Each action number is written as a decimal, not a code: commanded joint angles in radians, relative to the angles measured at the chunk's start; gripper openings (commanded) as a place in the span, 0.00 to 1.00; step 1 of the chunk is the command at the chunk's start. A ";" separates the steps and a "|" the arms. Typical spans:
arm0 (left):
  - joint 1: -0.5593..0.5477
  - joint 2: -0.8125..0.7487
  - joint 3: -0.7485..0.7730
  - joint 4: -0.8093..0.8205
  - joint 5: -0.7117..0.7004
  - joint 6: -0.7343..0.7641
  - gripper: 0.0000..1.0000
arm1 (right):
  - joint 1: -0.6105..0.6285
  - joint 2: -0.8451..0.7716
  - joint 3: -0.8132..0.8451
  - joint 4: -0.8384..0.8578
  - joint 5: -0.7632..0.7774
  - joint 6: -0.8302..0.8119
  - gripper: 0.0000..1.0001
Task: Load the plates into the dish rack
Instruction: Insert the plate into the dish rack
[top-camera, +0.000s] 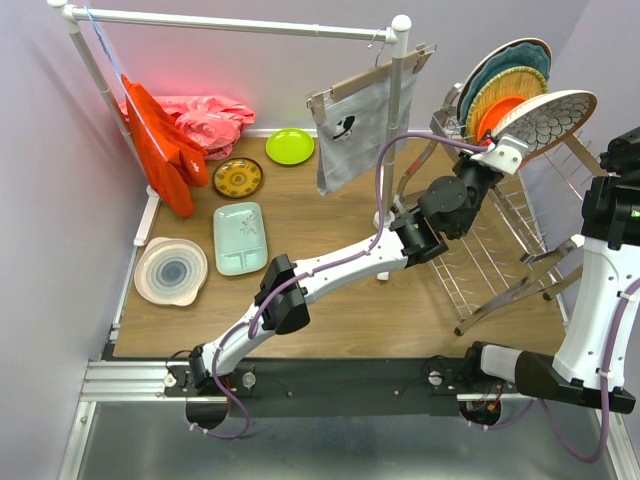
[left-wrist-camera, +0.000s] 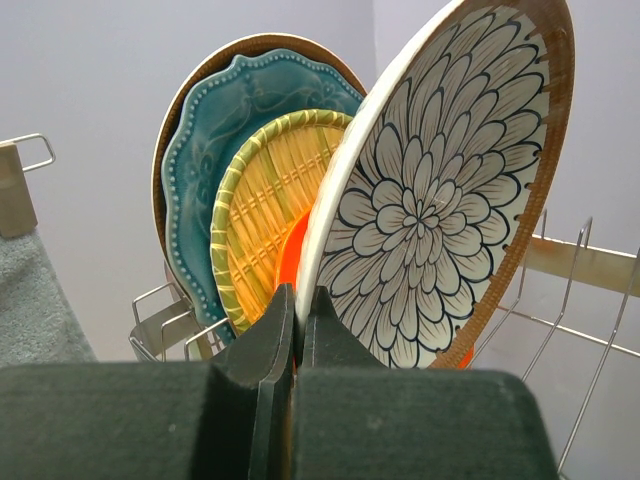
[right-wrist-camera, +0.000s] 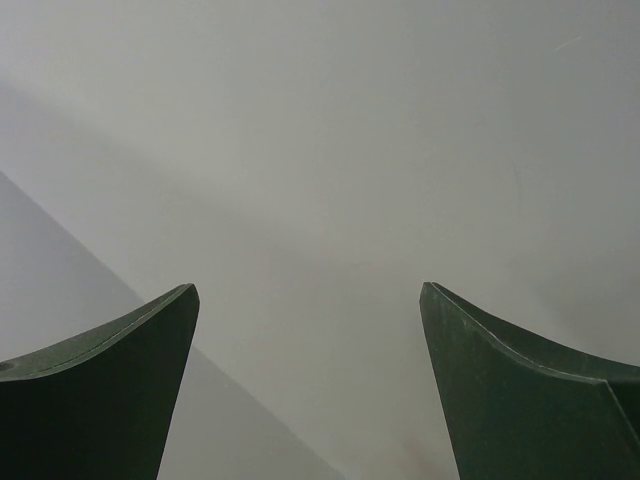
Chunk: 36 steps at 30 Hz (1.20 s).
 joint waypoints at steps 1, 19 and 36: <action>-0.008 -0.020 0.009 0.152 -0.005 -0.029 0.00 | -0.010 -0.009 0.002 0.015 0.019 0.018 1.00; -0.020 -0.032 0.001 0.153 -0.004 -0.030 0.30 | -0.012 -0.020 -0.005 0.015 0.020 0.018 1.00; -0.026 -0.123 -0.063 0.169 -0.044 -0.053 0.63 | -0.010 -0.040 -0.028 0.013 0.007 0.030 1.00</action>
